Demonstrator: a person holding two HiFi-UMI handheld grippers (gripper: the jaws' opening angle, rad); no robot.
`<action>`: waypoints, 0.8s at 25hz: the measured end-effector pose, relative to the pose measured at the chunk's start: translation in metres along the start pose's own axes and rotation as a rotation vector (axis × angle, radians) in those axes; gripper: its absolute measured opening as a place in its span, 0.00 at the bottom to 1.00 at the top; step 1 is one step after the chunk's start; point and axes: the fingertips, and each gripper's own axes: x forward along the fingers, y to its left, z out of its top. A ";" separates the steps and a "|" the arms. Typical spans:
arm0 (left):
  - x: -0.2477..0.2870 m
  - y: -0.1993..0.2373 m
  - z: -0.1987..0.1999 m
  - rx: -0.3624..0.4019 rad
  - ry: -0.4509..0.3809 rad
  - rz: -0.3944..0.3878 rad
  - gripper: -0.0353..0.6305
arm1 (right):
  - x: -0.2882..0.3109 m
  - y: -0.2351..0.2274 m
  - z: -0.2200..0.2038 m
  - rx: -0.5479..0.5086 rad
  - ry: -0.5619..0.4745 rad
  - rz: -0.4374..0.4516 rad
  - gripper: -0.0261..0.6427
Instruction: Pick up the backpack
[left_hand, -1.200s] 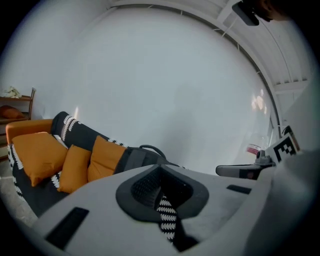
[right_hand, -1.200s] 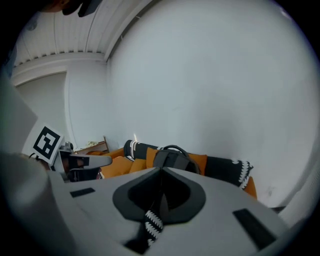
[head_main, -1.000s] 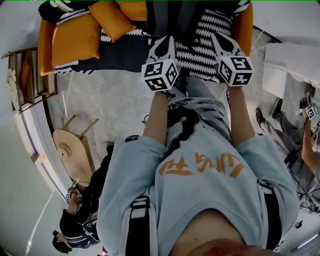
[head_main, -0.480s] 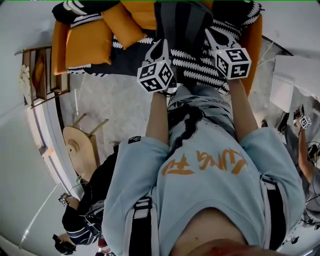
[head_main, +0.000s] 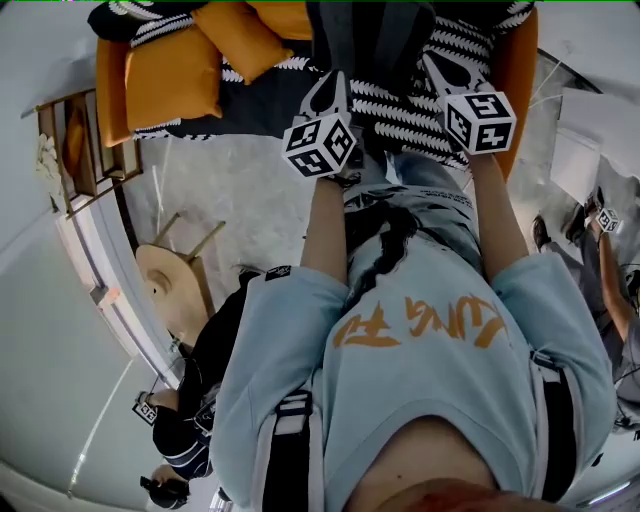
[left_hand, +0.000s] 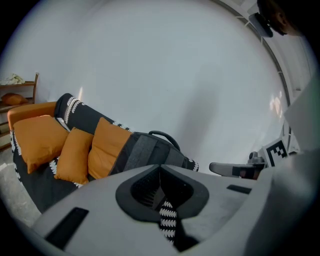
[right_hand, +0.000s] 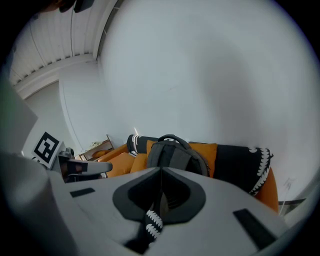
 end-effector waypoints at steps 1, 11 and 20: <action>0.006 -0.001 0.001 -0.003 0.005 -0.003 0.09 | 0.000 -0.004 0.001 0.001 0.003 -0.005 0.08; 0.058 0.020 0.037 -0.004 0.025 -0.052 0.09 | 0.011 -0.043 0.017 0.028 -0.010 -0.081 0.08; 0.101 0.037 0.046 0.023 0.118 -0.138 0.09 | 0.022 -0.069 0.020 0.103 0.001 -0.129 0.08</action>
